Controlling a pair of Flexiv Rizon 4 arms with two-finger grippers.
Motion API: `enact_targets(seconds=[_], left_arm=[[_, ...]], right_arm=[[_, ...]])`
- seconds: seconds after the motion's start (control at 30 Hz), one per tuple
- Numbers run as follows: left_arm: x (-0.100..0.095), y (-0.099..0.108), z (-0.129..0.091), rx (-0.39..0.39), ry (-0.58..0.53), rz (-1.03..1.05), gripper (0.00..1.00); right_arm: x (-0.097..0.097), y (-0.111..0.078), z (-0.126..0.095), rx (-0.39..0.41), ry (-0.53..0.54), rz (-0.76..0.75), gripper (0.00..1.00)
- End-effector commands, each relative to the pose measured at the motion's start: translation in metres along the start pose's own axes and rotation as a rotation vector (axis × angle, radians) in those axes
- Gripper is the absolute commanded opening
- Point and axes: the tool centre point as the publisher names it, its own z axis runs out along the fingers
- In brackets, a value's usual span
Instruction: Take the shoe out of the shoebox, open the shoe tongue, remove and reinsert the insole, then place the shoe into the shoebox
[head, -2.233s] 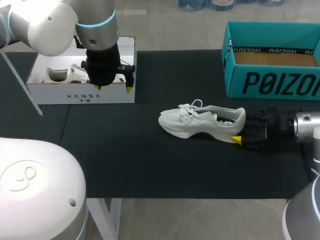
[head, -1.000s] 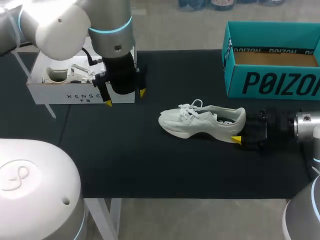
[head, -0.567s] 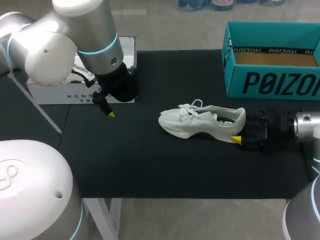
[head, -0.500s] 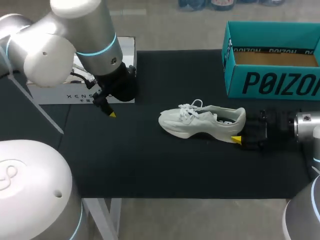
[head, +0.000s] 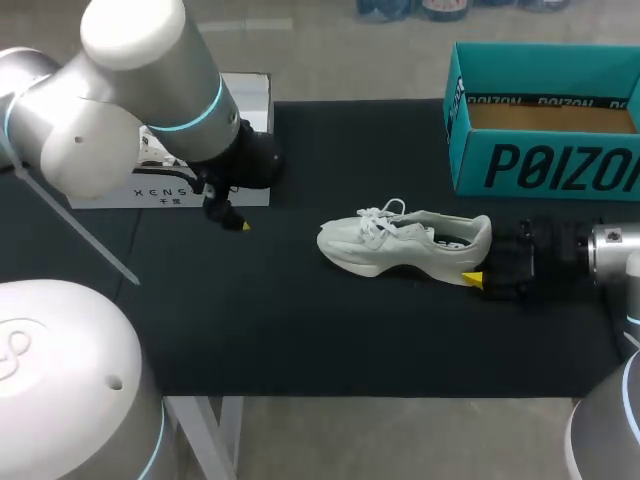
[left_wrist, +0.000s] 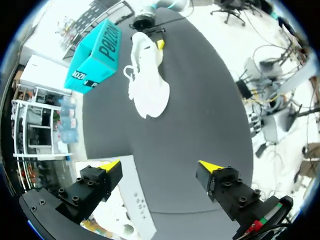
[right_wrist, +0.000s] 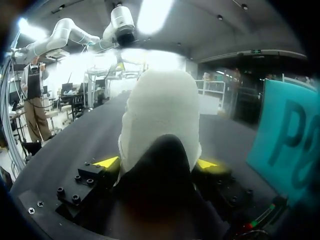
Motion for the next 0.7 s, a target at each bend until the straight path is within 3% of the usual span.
enact_targets(seconds=[0.03,0.17,0.27,0.7], left_arm=[[-0.004,0.006,-0.003,0.113,-0.007,-1.205,1.00],[-0.007,0.013,0.009,0.187,0.092,-1.483,1.00],[-0.011,0.019,0.023,0.124,0.072,-1.735,1.00],[-0.011,0.019,0.023,0.124,0.072,-1.735,1.00]], right_arm=[[0.001,-0.003,0.002,0.001,-0.003,0.000,0.00],[0.001,-0.003,0.002,0.001,-0.003,0.000,0.00],[0.001,-0.003,0.002,0.001,-0.003,0.000,0.00],[0.001,-0.003,0.002,0.001,-0.003,0.000,0.00]])
